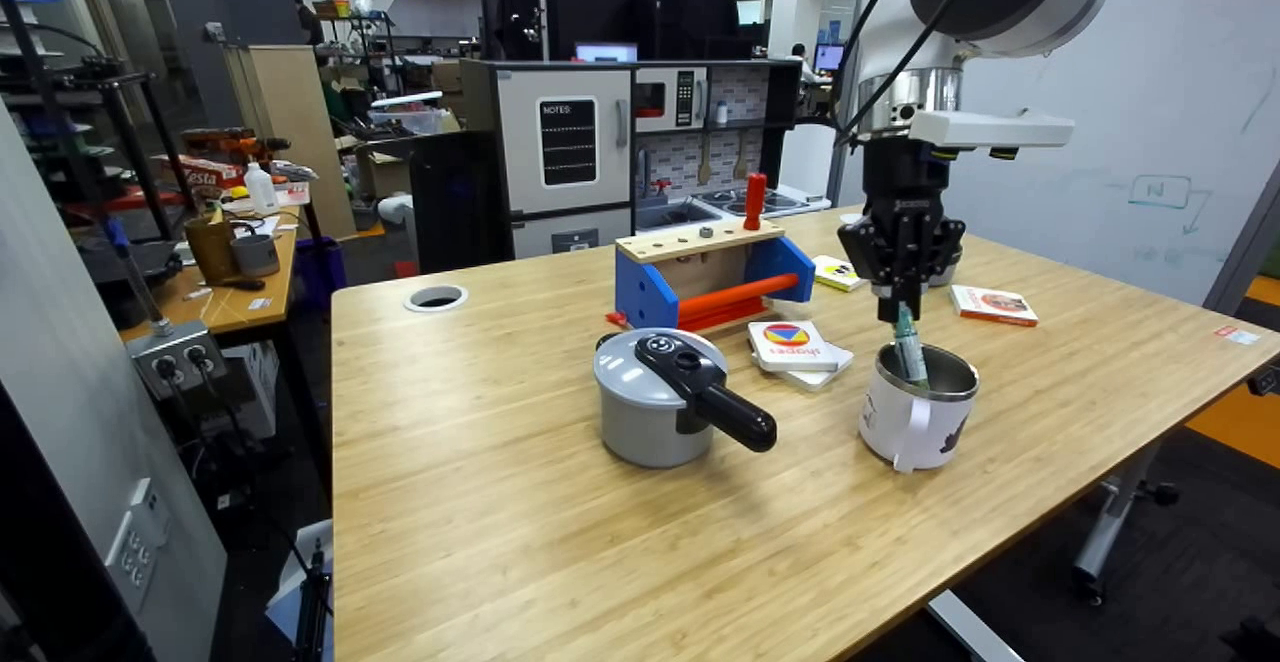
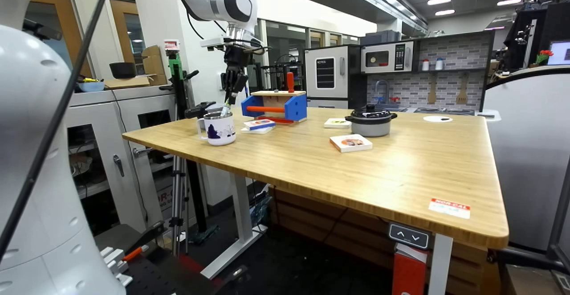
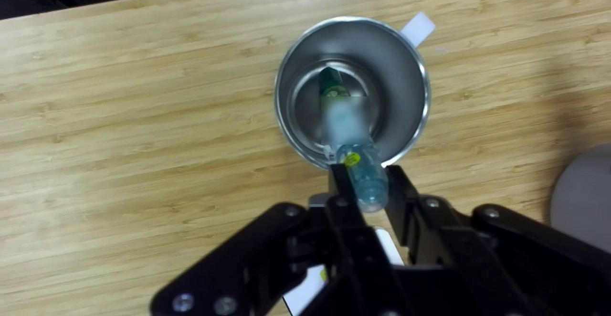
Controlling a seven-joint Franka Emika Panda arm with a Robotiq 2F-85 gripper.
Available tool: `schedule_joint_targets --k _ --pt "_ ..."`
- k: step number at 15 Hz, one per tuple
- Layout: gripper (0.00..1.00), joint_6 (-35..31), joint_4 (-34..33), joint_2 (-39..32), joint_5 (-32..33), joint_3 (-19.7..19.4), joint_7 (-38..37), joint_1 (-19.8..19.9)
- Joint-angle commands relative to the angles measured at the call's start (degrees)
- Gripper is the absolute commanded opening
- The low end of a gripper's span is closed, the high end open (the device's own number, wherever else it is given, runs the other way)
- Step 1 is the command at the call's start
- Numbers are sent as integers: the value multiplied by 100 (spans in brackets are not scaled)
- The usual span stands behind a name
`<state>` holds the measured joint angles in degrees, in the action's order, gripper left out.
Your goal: Remove the marker from the mug cup and place it on the table
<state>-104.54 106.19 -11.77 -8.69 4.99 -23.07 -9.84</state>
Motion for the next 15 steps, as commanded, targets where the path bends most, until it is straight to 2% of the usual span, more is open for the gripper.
schedule_joint_targets --k 1,4,9,12,15 --pt "6 -35 53 255 307 -7 -113 0" --pt "6 -284 150 643 553 -28 -217 50" --pt "6 -551 282 1216 469 -45 -305 220" --pt "6 -715 452 1367 476 -51 -349 313" --pt "6 -802 550 1327 555 -107 -843 438"
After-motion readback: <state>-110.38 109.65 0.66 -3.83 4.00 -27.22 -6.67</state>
